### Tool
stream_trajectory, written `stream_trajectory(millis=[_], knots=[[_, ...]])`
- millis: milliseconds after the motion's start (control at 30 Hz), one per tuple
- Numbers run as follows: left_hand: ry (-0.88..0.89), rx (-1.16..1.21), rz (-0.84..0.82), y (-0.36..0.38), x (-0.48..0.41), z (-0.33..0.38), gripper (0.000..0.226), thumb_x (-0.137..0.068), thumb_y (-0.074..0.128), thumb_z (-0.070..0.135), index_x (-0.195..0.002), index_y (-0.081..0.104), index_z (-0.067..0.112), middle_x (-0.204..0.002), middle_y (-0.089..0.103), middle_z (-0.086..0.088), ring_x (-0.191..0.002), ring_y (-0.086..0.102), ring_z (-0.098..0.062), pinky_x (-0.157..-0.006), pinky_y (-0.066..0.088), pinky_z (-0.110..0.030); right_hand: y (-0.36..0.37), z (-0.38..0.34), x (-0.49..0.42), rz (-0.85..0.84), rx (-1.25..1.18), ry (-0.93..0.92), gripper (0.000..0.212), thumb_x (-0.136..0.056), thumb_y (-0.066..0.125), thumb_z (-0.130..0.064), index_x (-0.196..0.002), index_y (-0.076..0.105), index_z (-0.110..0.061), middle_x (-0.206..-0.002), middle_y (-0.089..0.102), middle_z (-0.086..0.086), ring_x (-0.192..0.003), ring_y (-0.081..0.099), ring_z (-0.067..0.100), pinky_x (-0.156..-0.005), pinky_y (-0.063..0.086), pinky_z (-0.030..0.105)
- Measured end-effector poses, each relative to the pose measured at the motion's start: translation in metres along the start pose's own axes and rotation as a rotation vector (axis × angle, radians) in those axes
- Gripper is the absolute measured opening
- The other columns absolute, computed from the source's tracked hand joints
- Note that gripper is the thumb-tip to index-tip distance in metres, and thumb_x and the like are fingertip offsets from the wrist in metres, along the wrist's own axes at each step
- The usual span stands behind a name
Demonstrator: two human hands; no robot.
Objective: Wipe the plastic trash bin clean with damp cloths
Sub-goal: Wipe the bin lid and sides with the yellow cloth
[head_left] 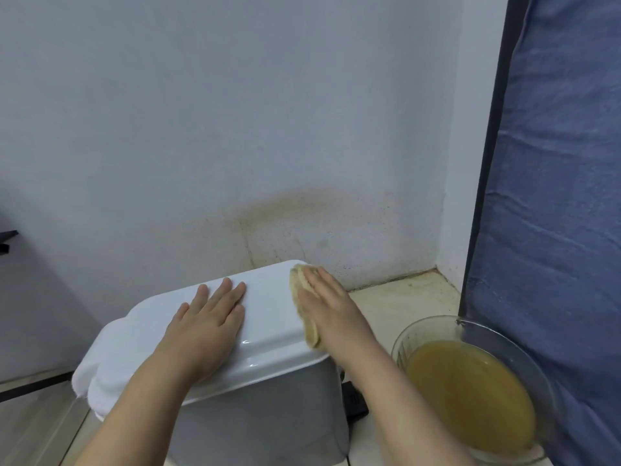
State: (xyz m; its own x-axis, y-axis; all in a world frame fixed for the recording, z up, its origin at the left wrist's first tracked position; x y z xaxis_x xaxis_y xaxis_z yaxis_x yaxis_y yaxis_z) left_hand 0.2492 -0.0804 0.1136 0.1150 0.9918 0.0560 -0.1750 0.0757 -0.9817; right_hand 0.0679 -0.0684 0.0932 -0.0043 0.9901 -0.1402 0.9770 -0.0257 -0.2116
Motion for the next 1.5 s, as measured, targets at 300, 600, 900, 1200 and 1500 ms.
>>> stream_trajectory(millis=[300,600,900,1200,1500], knots=[[-0.075,-0.015,-0.014,-0.001,0.001,0.003,0.049,-0.100,0.012,0.036,-0.148,0.002,0.040,-0.157,-0.007,0.017,-0.145,-0.012,-0.011,-0.118,-0.005,-0.039,0.000,-0.001,0.048,0.200,-0.151,-0.083,0.040,-0.101,0.035,-0.025,-0.140,0.033,-0.036,-0.152,0.024,-0.020,-0.139,0.015,-0.005,-0.118,0.012,0.025],[-0.113,-0.046,0.024,-0.001,0.004,0.001,0.051,-0.101,0.009,0.035,-0.150,-0.001,0.030,-0.158,-0.011,0.012,-0.146,-0.011,-0.014,-0.118,-0.002,-0.039,0.046,-0.035,-0.053,-0.302,0.846,-0.283,0.046,-0.100,0.033,-0.018,-0.146,0.030,-0.016,-0.157,0.018,0.000,-0.145,0.007,0.023,-0.117,0.011,0.045],[0.048,-0.071,0.026,-0.011,-0.011,-0.021,0.049,-0.098,0.016,0.049,-0.145,0.001,0.049,-0.154,-0.017,0.021,-0.142,-0.024,-0.011,-0.115,-0.015,-0.041,0.037,-0.035,-0.049,-0.229,0.777,-0.188,0.045,-0.101,0.027,-0.019,-0.146,0.029,-0.018,-0.154,0.028,0.001,-0.139,0.024,0.019,-0.115,0.015,0.035],[-0.143,-0.004,0.015,-0.010,-0.016,-0.033,0.048,-0.101,0.014,0.034,-0.149,0.012,0.030,-0.159,0.002,0.006,-0.146,-0.004,-0.021,-0.116,0.003,-0.043,0.074,-0.046,0.090,0.178,0.646,-0.302,0.042,-0.089,0.039,-0.034,-0.124,0.062,-0.026,-0.141,0.047,0.011,-0.124,0.053,0.028,-0.089,0.050,0.036],[-0.076,-0.053,-0.038,0.000,-0.005,-0.020,0.052,-0.100,0.011,0.038,-0.150,-0.004,0.031,-0.158,-0.013,0.008,-0.145,-0.014,-0.016,-0.117,-0.006,-0.039,0.069,-0.020,0.062,0.097,0.398,-0.110,0.051,-0.090,0.005,-0.056,-0.141,0.004,-0.052,-0.151,-0.005,-0.030,-0.144,-0.001,0.000,-0.115,0.005,0.028]])
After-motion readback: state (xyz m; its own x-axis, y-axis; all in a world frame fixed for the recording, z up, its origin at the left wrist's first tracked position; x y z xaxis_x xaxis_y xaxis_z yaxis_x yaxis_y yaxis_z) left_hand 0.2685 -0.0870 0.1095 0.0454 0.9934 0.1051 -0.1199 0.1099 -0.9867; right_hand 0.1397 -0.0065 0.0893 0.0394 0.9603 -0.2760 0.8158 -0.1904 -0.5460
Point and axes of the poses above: each hand's wrist, its own x-axis away from the middle knuckle, its own y-axis out of the palm, z = x × y, the point moved 9 cm from there along -x, towards the middle knuckle
